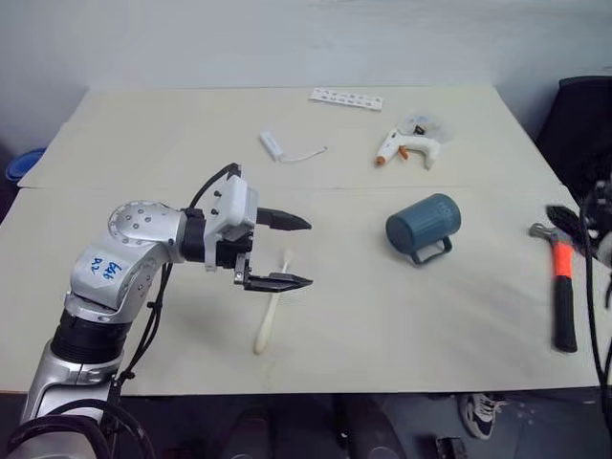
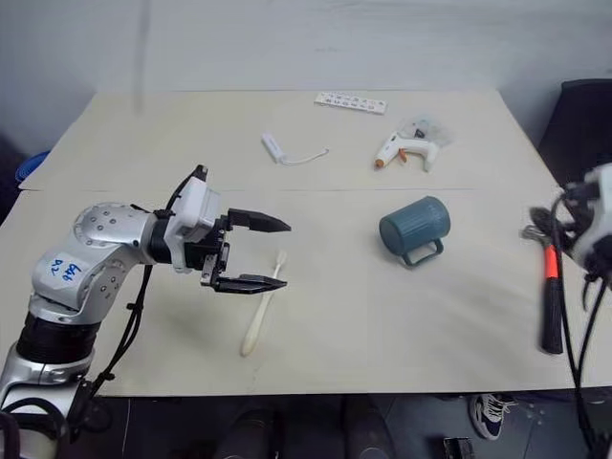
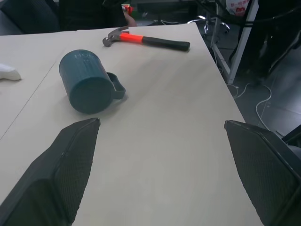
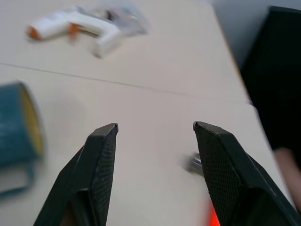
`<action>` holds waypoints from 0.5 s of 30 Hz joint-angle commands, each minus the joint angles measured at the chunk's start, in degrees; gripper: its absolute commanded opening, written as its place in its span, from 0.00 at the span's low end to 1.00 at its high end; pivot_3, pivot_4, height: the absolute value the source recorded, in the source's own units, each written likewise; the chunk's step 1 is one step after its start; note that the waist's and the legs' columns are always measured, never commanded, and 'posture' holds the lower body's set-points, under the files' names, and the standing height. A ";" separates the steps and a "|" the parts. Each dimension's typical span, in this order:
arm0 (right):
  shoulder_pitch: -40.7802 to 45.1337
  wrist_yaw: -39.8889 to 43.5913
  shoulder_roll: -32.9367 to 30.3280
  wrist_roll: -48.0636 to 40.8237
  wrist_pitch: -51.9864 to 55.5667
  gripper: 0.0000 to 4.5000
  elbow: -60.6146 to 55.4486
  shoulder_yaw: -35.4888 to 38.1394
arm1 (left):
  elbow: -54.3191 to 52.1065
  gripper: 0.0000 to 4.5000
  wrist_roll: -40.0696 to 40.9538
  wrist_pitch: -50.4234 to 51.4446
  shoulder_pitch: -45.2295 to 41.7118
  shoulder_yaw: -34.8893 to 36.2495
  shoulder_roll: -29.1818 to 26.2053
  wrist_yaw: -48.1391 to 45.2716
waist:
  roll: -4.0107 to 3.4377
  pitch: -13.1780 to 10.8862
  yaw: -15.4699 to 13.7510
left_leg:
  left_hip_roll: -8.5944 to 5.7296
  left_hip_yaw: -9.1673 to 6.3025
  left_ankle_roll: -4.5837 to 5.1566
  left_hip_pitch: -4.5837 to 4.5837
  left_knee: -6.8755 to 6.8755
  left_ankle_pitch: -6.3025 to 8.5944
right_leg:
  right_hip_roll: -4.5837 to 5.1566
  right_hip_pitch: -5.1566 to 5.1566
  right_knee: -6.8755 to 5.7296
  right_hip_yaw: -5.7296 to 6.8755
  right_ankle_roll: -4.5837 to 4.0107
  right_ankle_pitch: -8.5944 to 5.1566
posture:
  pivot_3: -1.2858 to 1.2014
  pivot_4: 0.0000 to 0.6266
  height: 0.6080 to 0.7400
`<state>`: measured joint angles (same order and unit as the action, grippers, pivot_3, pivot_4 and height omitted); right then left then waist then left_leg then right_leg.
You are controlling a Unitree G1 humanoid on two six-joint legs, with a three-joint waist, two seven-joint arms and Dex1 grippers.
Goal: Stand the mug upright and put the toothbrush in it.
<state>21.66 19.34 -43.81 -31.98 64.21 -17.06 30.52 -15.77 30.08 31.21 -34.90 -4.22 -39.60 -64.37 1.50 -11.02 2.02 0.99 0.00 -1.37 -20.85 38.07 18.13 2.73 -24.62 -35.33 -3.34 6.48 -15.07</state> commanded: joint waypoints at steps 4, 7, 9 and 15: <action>6.80 -12.65 14.40 -1.42 19.78 0.59 -5.14 5.01 | -1.78 1.00 0.38 -0.44 0.13 1.13 -0.01 1.21 | -0.06 -0.02 -0.74 | -0.14 -0.11 -0.04 -0.48 0.04 -0.01 | 0.18 -0.58 -0.19 -0.14 0.01 0.01 | 0.52 0.24 1.00; 5.52 -11.65 14.50 -1.41 20.91 0.59 -6.19 3.82 | -1.74 1.00 -0.71 -1.62 -0.05 0.80 0.04 1.62 | -0.07 -0.01 -1.23 | -0.22 -0.18 -0.06 -0.67 0.02 -0.03 | 0.32 -0.75 -0.26 -0.08 0.03 0.02 | 0.52 0.24 1.00; 4.46 -11.77 14.37 -0.66 21.63 0.59 -6.38 3.76 | -2.13 1.00 -1.02 -2.06 -0.24 0.81 0.36 2.15 | -0.07 -0.01 -1.25 | -0.23 -0.13 -0.05 -0.70 0.00 -0.03 | 0.33 -0.75 -0.24 -0.08 0.07 0.04 | 0.52 0.24 1.00; 7.61 -15.91 23.20 -0.11 28.29 0.59 -6.32 11.83 | -3.09 1.00 -0.50 -1.66 -0.75 1.28 1.03 3.69 | -0.06 -0.01 -0.48 | -0.23 0.03 -0.03 -0.64 0.04 -0.03 | 0.31 -0.75 -0.21 -0.11 0.08 0.05 | 0.52 0.24 1.00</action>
<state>28.36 4.69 -21.60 -31.96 91.49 -21.91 39.59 -17.17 29.02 30.10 -34.71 -4.11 -38.66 -61.26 1.44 -11.03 1.54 0.77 0.03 -1.40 -21.46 38.10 18.10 3.03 -25.37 -35.58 -3.45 6.55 -15.03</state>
